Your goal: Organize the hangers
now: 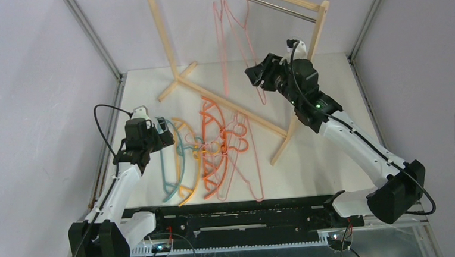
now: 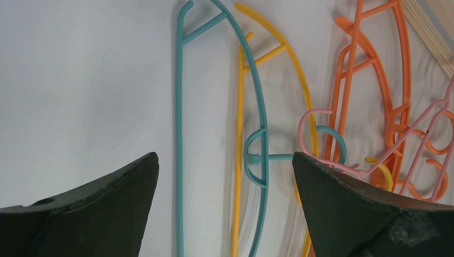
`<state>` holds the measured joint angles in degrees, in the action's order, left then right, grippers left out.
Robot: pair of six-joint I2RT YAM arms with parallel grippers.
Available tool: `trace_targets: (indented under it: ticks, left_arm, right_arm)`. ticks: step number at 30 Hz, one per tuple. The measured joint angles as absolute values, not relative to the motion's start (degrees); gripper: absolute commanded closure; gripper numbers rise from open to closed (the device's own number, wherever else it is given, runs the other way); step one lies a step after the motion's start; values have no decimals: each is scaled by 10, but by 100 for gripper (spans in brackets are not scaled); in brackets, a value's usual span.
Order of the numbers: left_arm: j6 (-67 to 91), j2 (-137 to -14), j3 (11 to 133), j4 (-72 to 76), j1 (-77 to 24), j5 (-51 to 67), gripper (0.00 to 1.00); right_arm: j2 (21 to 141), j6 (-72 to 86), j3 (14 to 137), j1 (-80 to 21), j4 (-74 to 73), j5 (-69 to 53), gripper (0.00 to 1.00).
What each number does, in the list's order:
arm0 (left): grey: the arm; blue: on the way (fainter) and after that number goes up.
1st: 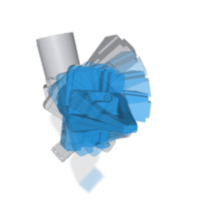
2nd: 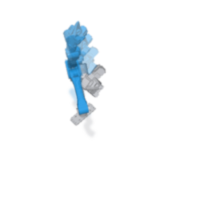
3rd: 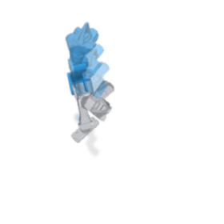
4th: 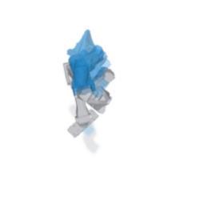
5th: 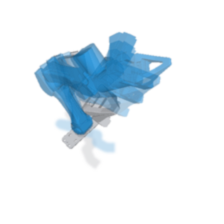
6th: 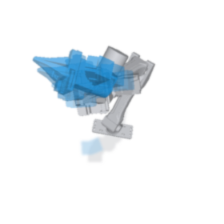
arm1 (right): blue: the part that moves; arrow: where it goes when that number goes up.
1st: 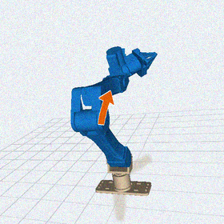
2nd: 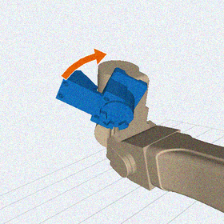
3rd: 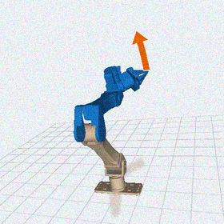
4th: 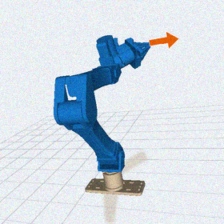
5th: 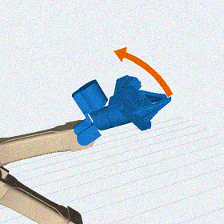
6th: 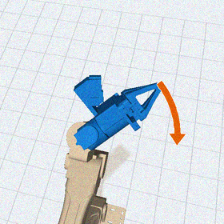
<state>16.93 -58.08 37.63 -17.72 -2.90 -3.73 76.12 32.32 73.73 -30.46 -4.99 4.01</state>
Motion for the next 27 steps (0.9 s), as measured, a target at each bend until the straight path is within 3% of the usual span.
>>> trace_targets:
  ticks: [21,27]
  left_arm:
    - [170,-581,376,-177,-29,-37,0]
    - [171,-578,376,-177,-29,-36,0]
  right_arm:
    - [595,240,737,-352,-150,124,26]
    - [584,223,736,-358,-168,141,27]
